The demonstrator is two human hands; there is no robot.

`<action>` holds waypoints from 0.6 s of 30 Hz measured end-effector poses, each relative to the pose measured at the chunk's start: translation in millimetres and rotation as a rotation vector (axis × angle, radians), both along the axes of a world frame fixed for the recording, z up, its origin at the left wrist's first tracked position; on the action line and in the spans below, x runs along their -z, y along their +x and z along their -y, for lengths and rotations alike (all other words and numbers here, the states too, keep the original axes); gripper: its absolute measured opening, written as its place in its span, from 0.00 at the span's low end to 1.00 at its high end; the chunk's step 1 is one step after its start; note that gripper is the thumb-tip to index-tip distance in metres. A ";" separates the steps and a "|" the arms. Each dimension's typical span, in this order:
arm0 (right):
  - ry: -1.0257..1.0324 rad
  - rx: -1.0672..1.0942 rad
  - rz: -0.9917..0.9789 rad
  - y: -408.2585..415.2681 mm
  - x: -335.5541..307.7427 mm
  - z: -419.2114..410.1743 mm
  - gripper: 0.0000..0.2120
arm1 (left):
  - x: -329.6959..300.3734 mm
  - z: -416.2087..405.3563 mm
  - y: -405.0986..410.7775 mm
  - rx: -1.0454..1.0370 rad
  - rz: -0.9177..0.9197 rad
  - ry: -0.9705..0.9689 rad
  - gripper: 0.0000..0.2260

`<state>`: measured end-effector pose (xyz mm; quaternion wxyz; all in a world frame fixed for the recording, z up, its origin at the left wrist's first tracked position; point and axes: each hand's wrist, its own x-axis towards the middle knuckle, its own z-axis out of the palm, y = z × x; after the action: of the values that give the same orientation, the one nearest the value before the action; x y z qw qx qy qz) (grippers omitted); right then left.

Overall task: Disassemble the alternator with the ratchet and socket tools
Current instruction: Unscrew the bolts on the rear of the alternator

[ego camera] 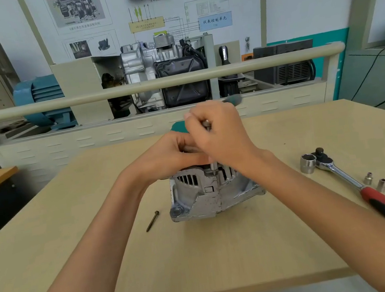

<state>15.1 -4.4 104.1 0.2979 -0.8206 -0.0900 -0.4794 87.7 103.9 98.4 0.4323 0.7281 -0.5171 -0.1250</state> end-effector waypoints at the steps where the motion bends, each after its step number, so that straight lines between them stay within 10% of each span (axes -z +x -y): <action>1: -0.121 0.179 -0.008 -0.7 3.0 -3.6 0.14 | 0.4 0.3 1.5 -0.029 0.018 -0.009 0.03; 6: -0.425 0.819 -0.191 -6.5 5.5 -24.7 0.16 | 0.3 0.6 3.8 -0.077 0.091 -0.022 0.21; 14: 0.011 -0.128 -0.133 0.5 -6.3 1.1 0.21 | 0.7 0.3 3.2 0.063 -0.011 0.009 0.07; 18: 0.017 -0.180 -0.119 0.6 -5.4 4.5 0.19 | 1.3 0.7 3.0 0.055 -0.036 -0.002 0.07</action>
<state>15.7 -8.8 109.5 0.3513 -0.8337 -0.1414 -0.4019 90.7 103.2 97.1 0.4387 0.7109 -0.5289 -0.1496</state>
